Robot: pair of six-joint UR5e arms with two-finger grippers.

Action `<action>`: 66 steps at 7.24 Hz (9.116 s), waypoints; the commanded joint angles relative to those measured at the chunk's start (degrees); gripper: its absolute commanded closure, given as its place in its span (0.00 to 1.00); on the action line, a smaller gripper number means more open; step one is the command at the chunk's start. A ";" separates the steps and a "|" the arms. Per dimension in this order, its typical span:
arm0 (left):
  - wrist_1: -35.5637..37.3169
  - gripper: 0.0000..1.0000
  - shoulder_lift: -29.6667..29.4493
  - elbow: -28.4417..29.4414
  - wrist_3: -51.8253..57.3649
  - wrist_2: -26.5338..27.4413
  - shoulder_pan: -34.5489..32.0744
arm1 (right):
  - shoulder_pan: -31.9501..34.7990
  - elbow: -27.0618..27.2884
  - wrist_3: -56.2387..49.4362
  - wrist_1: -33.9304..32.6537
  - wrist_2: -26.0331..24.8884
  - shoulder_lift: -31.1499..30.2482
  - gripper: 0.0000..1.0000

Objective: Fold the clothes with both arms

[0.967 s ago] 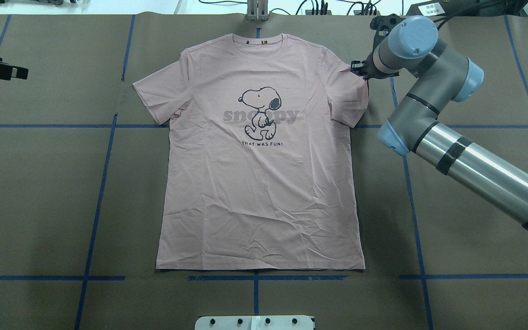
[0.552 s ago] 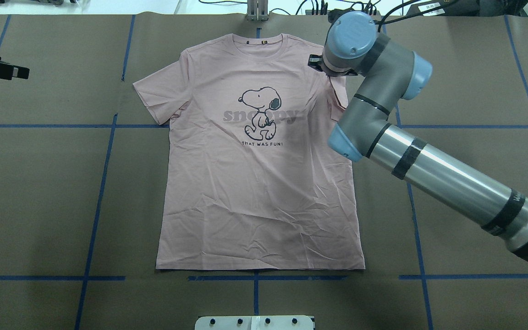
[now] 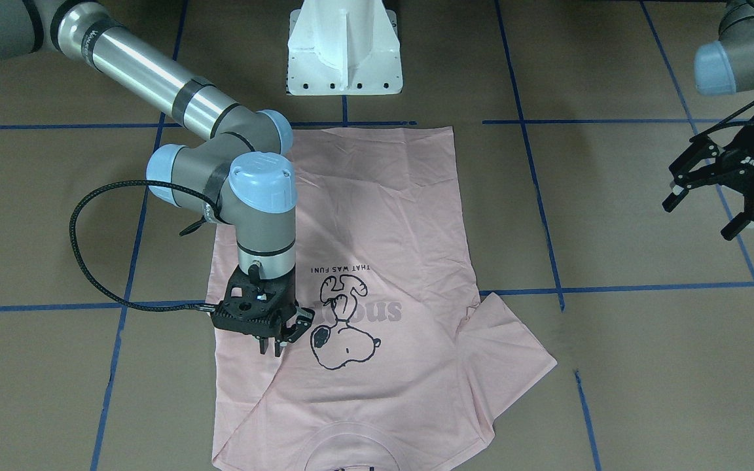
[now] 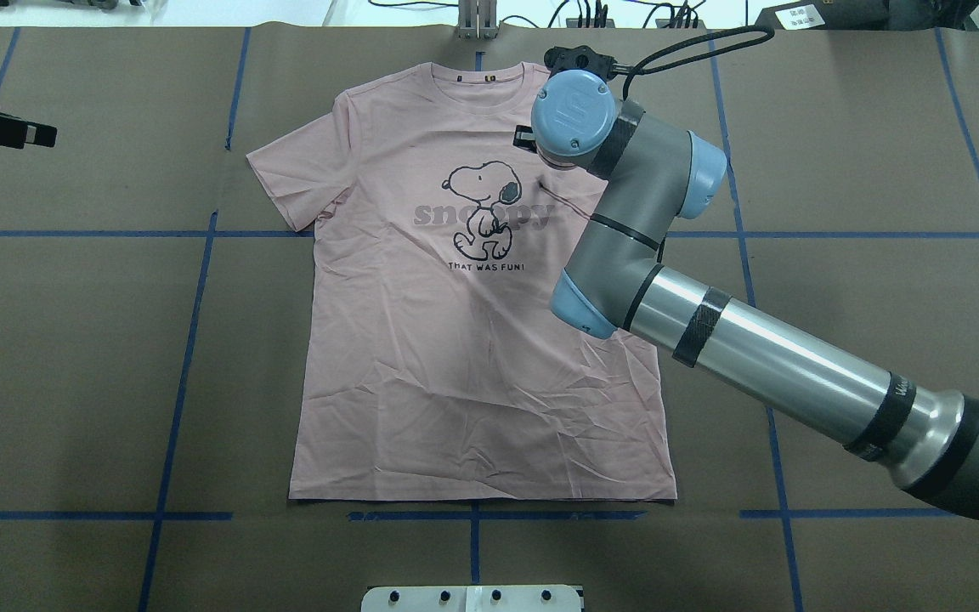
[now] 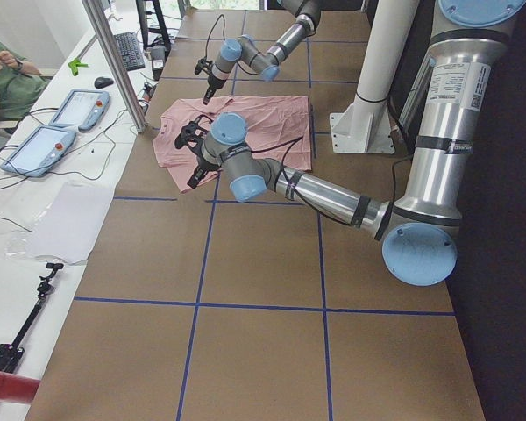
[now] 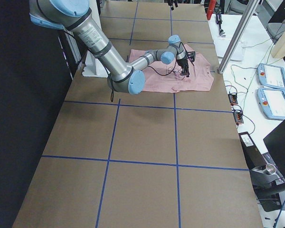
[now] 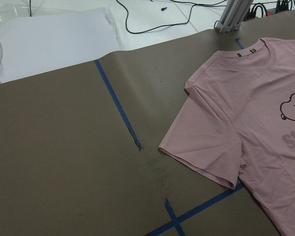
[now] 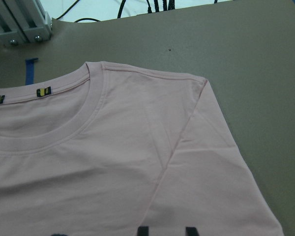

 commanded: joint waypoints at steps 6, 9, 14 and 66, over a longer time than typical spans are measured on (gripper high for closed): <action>-0.02 0.30 -15.37 16.56 -19.79 18.15 15.16 | 29.52 6.30 -45.55 0.84 37.84 -15.94 0.00; -1.33 0.41 -22.67 27.64 -22.78 27.72 19.28 | 31.50 9.11 -48.61 0.84 40.70 -19.39 0.00; -8.02 0.50 -26.63 40.13 -23.49 29.94 19.64 | 31.50 9.46 -48.70 0.84 40.52 -19.75 0.00; 24.59 1.00 -0.97 -15.66 -59.44 45.59 59.46 | -33.18 53.32 41.39 -9.97 -10.97 -45.94 0.37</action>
